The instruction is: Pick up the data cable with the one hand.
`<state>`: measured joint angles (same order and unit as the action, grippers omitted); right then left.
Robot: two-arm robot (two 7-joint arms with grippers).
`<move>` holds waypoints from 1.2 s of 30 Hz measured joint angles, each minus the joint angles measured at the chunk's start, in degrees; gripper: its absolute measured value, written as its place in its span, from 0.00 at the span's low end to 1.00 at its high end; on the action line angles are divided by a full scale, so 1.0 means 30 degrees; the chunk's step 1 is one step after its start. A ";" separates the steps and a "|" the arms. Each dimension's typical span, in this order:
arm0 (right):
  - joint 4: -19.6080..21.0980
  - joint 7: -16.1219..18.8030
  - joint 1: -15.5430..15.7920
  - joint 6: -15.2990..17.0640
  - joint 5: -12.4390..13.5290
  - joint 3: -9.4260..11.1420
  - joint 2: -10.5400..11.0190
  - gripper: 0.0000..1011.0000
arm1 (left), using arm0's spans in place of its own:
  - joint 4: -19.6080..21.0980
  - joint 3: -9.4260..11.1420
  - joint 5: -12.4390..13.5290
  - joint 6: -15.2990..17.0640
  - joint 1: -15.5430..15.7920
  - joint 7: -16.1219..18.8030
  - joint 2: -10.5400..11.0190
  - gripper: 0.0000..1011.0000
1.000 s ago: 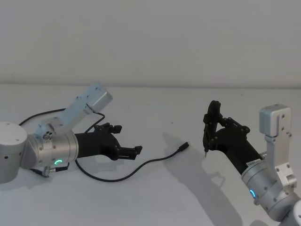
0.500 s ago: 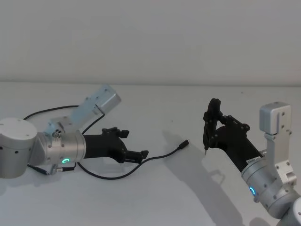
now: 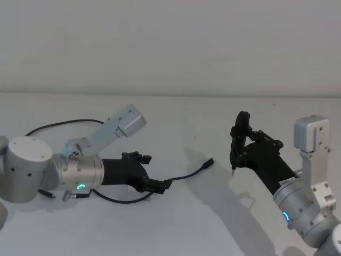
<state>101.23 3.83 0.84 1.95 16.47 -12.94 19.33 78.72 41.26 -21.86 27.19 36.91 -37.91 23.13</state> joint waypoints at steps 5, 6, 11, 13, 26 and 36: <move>0.0000 0.0000 -0.0001 0.0000 0.0001 0.0001 0.0000 0.27 | -0.0395 0.0271 0.0160 -0.0209 0.0139 0.0031 -0.0097 0.99; 0.0000 0.0001 -0.0001 0.0000 0.0000 0.0000 0.0000 0.27 | -0.0426 0.0294 0.0173 -0.0232 0.0148 0.0038 -0.0106 0.99; 0.0000 0.0000 0.0000 0.0000 0.0000 0.0000 0.0000 0.27 | -0.0744 0.0505 0.0279 -0.0386 0.0251 0.0116 -0.0253 0.99; 0.0000 0.0000 -0.0001 0.0000 0.0001 0.0001 0.0000 0.27 | -0.0836 0.0556 0.0305 -0.0418 0.0274 0.0139 -0.0300 0.99; 0.0000 0.0000 -0.0001 0.0000 0.0000 0.0001 0.0000 0.27 | -0.1404 0.0784 0.0653 -0.0573 0.0401 0.0432 -0.0673 0.99; 0.0000 0.0001 -0.0001 -0.0001 0.0001 0.0001 0.0001 0.27 | -0.1615 0.0832 0.0864 -0.0614 0.0440 0.0611 -0.0822 0.93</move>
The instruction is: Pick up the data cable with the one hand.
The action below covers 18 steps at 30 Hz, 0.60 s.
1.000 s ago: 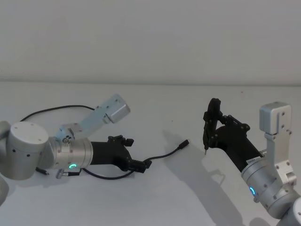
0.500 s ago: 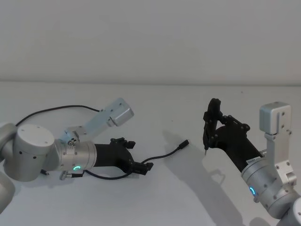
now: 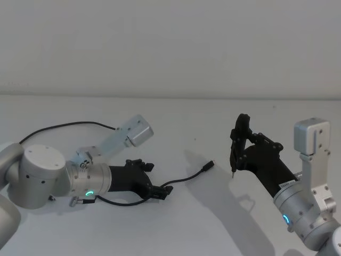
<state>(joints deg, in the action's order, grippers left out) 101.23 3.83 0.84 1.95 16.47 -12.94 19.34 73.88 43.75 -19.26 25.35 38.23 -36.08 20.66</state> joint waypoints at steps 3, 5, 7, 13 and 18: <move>0.0000 -0.0001 0.0000 0.0001 -0.0001 -0.0001 -0.0001 0.27 | -0.0036 0.0006 0.0038 -0.0007 0.0003 0.0033 -0.0025 0.87; 0.0000 -0.0001 0.0000 0.0001 0.0000 0.0000 -0.0001 0.27 | -0.0053 0.0012 0.0055 -0.0014 0.0007 0.0049 -0.0046 0.80; 0.0000 -0.0001 0.0001 0.0001 -0.0001 -0.0001 -0.0001 0.27 | -0.0065 0.0014 0.0066 -0.0018 0.0009 0.0060 -0.0054 0.76; 0.0000 -0.0001 0.0001 0.0001 0.0000 -0.0001 -0.0001 0.27 | -0.0100 0.0025 0.0099 -0.0031 0.0017 0.0088 -0.0080 0.57; 0.0000 -0.0001 0.0001 0.0001 -0.0001 0.0000 -0.0001 0.27 | -0.0118 0.0033 0.0119 -0.0032 0.0025 0.0104 -0.0096 0.41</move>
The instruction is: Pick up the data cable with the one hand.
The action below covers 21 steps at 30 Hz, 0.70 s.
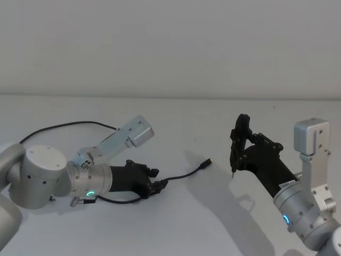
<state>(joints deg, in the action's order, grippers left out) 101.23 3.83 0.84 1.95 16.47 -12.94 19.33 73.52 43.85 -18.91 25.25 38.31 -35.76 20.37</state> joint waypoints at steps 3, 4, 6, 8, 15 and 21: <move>0.0000 0.0000 -0.0001 -0.0001 0.0000 -0.0001 0.0000 0.27 | -0.0007 0.0001 0.0008 0.0000 0.0004 0.0005 -0.0006 0.31; 0.0001 0.0000 -0.0001 -0.0001 -0.0001 -0.0001 0.0000 0.27 | -0.0010 0.0001 0.0011 0.0000 0.0004 0.0006 -0.0006 0.29; 0.0000 0.0000 -0.0001 0.0000 0.0000 0.0000 0.0000 0.27 | -0.0014 0.0001 0.0015 -0.0001 0.0004 0.0012 -0.0009 0.21; 0.0000 0.0000 -0.0001 0.0000 0.0000 -0.0001 0.0000 0.27 | -0.0017 0.0001 0.0019 -0.0001 0.0004 0.0016 -0.0013 0.16; 0.0000 0.0000 0.0000 -0.0001 0.0000 0.0000 0.0000 0.27 | -0.0034 0.0001 0.0032 0.0000 0.0004 0.0032 -0.0025 0.04; 0.0000 0.0000 0.0000 -0.0001 -0.0002 0.0005 -0.0009 0.27 | -0.0035 0.0001 0.0069 -0.0017 -0.0001 0.0032 -0.0027 0.04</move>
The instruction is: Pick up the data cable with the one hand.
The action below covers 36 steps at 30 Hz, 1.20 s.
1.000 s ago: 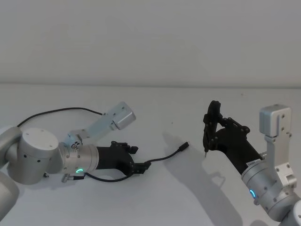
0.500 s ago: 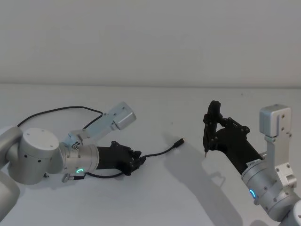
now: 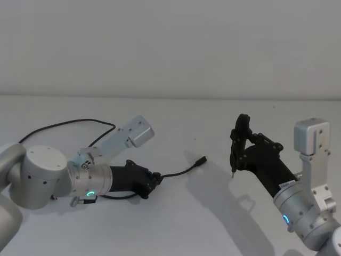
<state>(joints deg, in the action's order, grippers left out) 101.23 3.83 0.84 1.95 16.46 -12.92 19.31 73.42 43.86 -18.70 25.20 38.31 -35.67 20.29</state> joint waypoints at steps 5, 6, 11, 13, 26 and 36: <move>0.0097 0.0034 -0.0008 -0.0050 0.0013 0.0066 -0.0074 0.27 | 0.0101 0.0000 0.0177 -0.0367 -0.0050 0.0028 0.0042 0.04; 0.0158 0.0077 -0.0018 -0.0098 0.0032 0.0091 -0.0107 0.27 | 0.0159 0.0000 0.0256 -0.0579 -0.0084 0.0050 0.0062 0.04; 0.0412 0.0162 -0.0111 -0.0215 0.0134 0.0198 -0.0214 0.27 | 0.0382 -0.0038 0.0468 -0.1340 -0.0178 0.0137 0.0141 0.04; 0.0510 0.0200 -0.0155 -0.0255 0.0180 0.0244 -0.0251 0.27 | 0.0492 -0.0081 0.0527 -0.1604 -0.0215 0.0157 0.0180 0.04; 0.1205 0.0488 -0.0820 -0.0380 0.0585 0.0661 -0.0666 0.27 | 0.1776 -0.0625 0.0709 -0.3823 -0.0429 -0.0161 0.0610 0.04; 0.1223 0.0680 -0.1401 -0.0457 0.0641 0.0835 -0.0922 0.27 | 0.2248 -0.0817 0.0728 -0.4477 -0.0506 -0.0336 0.0777 0.04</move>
<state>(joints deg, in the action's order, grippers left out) 104.90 5.87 -3.36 0.58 18.38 -10.42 16.54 80.16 41.41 -16.51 11.77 36.79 -36.67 22.63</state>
